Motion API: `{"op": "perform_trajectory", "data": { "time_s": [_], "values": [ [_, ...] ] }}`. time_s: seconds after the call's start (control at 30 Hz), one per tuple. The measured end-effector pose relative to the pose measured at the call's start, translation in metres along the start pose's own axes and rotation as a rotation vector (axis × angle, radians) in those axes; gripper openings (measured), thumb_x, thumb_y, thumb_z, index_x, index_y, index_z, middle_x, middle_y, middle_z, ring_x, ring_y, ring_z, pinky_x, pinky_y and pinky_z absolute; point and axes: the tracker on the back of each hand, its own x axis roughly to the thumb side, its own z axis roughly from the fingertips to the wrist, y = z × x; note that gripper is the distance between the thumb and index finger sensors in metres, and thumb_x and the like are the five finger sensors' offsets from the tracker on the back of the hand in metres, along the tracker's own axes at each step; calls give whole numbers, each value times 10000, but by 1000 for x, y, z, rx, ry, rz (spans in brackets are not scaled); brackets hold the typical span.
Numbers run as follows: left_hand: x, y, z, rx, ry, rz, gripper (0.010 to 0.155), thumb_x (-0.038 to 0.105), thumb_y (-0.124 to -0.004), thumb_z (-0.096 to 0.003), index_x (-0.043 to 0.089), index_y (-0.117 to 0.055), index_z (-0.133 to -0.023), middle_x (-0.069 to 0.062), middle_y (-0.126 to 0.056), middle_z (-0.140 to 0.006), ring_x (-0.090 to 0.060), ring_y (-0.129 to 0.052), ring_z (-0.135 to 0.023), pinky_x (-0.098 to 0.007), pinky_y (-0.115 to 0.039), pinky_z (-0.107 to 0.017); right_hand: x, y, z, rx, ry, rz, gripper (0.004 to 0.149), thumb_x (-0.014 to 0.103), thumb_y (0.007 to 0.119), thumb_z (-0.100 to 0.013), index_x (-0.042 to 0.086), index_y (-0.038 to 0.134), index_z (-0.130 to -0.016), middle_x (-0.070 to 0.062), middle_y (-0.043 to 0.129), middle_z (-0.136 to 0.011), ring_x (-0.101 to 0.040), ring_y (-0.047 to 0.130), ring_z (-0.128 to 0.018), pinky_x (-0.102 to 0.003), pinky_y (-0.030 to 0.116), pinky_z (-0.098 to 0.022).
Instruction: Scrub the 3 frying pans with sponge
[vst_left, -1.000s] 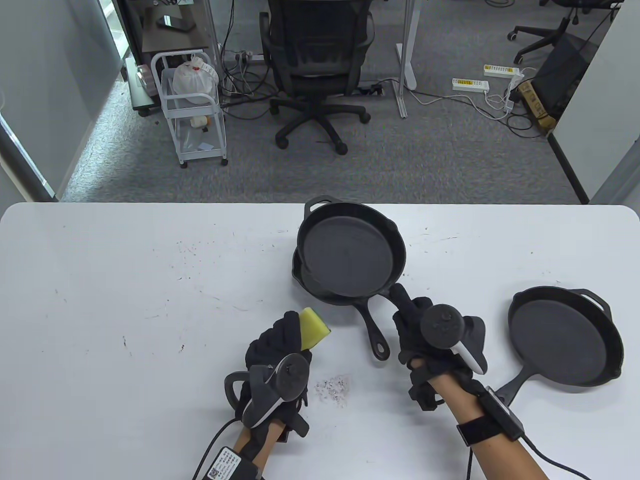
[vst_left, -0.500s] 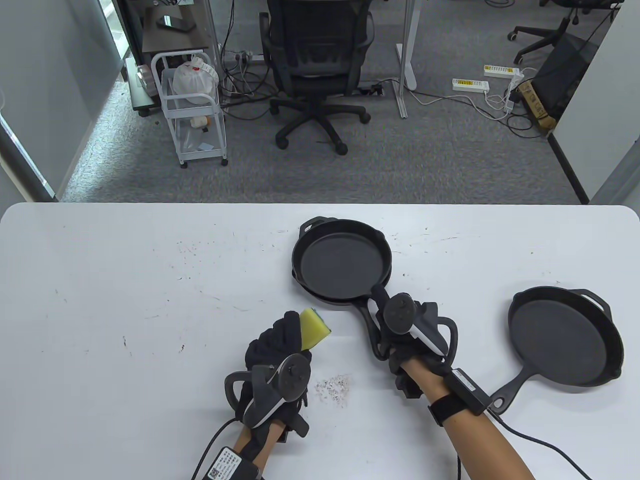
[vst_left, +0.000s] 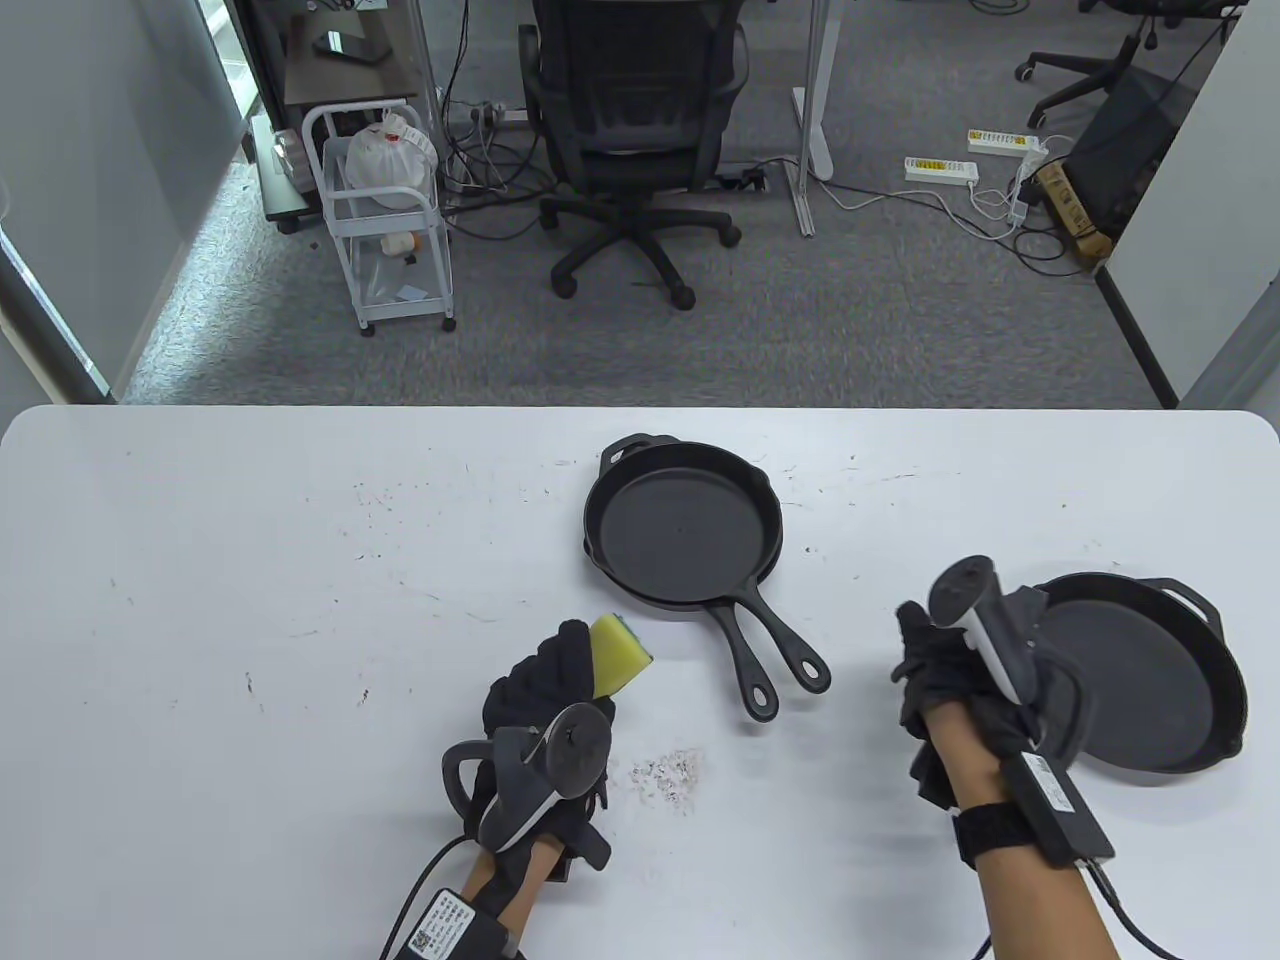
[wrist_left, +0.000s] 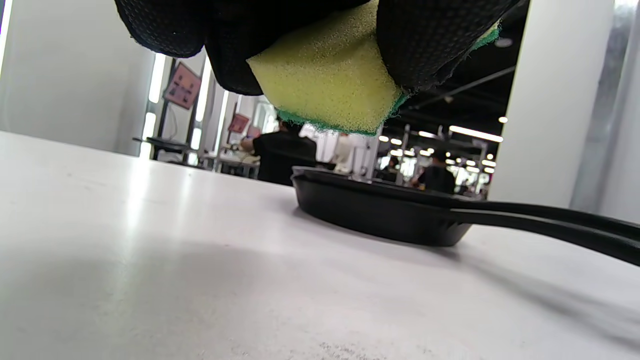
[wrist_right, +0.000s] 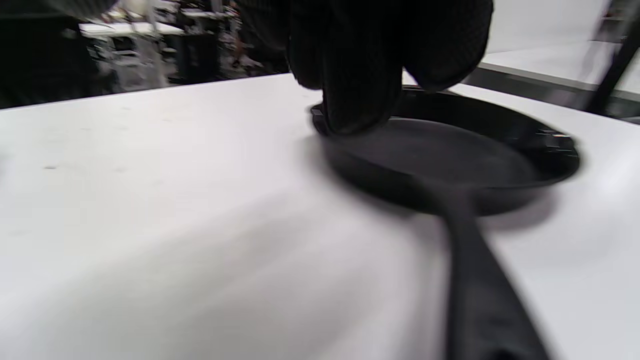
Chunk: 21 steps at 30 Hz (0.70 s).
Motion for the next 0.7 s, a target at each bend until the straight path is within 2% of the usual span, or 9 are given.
{"op": "perform_trajectory", "data": {
  "time_s": [0.03, 0.13, 0.23, 0.37, 0.5, 0.6, 0.7],
  "values": [
    [1, 2, 1, 11, -3, -1, 812, 437, -800, -503, 164, -445, -1180, -145, -693, -1141, -383, -784, -982, -621, -646, -726, -13, -2, -1, -15, 28, 18, 792, 703, 696, -359, 132, 819, -893, -114, 993, -754, -309, 1090, -423, -535, 860, -397],
    [7, 6, 5, 39, -27, -11, 812, 438, -802, -503, 166, -447, -1181, -141, -694, -1142, -381, -787, -982, -621, -649, -726, -44, 6, -5, -48, 129, 24, 774, 697, 730, -355, 85, 912, -793, -109, 1094, -581, -280, 1148, -267, -511, 916, -279],
    [10, 8, 7, 39, -47, 8, 814, 444, -803, -500, 168, -449, -1180, -136, -699, -1141, -375, -791, -982, -617, -655, -726, -61, 24, -9, 38, 234, 71, 799, 706, 746, -343, 68, 886, -803, -102, 1111, -552, -258, 1173, -244, -492, 941, -259],
    [6, 9, 6, 34, -32, 40, 812, 437, -803, -505, 162, -445, -1180, -140, -690, -1143, -381, -780, -985, -620, -645, -728, -70, 51, -15, 97, 276, 36, 830, 718, 763, -326, 44, 878, -796, -85, 1131, -476, -226, 1184, -170, -469, 964, -210],
    [2, 9, 5, 33, -15, 39, 813, 436, -804, -504, 160, -446, -1180, -141, -692, -1141, -381, -781, -985, -620, -645, -728, -74, 70, -20, 180, 290, -41, 820, 686, 796, -345, 40, 805, -850, -68, 1121, -476, -199, 1182, -138, -446, 973, -181],
    [0, 9, 4, 24, -8, 69, 817, 440, -804, -503, 161, -444, -1181, -141, -693, -1141, -383, -782, -983, -623, -644, -726, -80, 72, -23, 145, 306, -60, 752, 589, 842, -375, 20, 767, -861, -21, 1119, -427, -138, 1158, -38, -408, 980, -113],
    [0, 9, 4, 26, -9, 60, 818, 442, -805, -501, 157, -448, -1179, -143, -694, -1141, -383, -782, -983, -622, -646, -726, -83, 68, -26, 86, 276, -84, 660, 518, 860, -403, 0, 800, -808, 62, 1099, -324, -112, 1130, 22, -398, 982, -84]
  ]
}}
